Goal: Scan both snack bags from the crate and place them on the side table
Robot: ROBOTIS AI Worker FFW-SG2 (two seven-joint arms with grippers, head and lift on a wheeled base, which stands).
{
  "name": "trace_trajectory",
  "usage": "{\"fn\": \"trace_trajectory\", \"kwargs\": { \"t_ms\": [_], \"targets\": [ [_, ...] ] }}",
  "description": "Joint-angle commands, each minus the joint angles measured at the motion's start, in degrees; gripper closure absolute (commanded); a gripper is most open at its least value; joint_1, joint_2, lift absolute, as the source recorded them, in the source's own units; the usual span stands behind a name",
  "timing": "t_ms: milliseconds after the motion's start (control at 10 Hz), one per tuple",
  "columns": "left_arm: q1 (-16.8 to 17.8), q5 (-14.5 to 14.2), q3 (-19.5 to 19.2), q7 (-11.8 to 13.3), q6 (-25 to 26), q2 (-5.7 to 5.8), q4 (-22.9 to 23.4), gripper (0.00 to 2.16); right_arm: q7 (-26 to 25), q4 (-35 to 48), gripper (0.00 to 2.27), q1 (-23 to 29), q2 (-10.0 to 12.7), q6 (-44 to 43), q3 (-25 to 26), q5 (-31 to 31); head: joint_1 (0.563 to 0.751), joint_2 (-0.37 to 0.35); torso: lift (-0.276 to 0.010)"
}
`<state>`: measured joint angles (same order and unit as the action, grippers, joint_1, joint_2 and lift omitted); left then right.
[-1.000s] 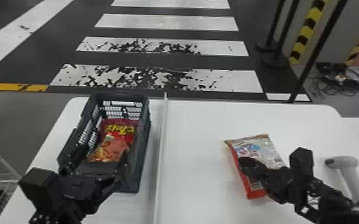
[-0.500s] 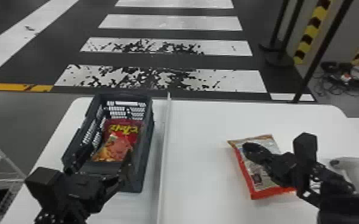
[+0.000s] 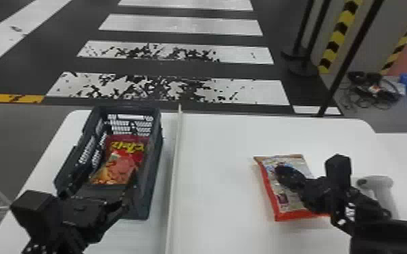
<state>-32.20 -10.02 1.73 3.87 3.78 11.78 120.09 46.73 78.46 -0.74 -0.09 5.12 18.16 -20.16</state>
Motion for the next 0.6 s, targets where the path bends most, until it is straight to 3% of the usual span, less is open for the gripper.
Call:
{"fn": "trace_trajectory", "kwargs": {
  "t_ms": [0,500],
  "targets": [
    [0.0,0.0,0.0,0.0,0.0,0.00,0.0,0.09,-0.1,-0.3,2.16,-0.1,0.1,-0.9,1.4,-0.8,0.695,-0.044,-0.098],
    [0.2,-0.1,0.0,0.1,-0.1,0.00,-0.4,0.09,-0.1,-2.1,2.16,-0.2,0.1,-2.9,4.2,-2.1,0.695,-0.078,-0.098]
  ]
}}
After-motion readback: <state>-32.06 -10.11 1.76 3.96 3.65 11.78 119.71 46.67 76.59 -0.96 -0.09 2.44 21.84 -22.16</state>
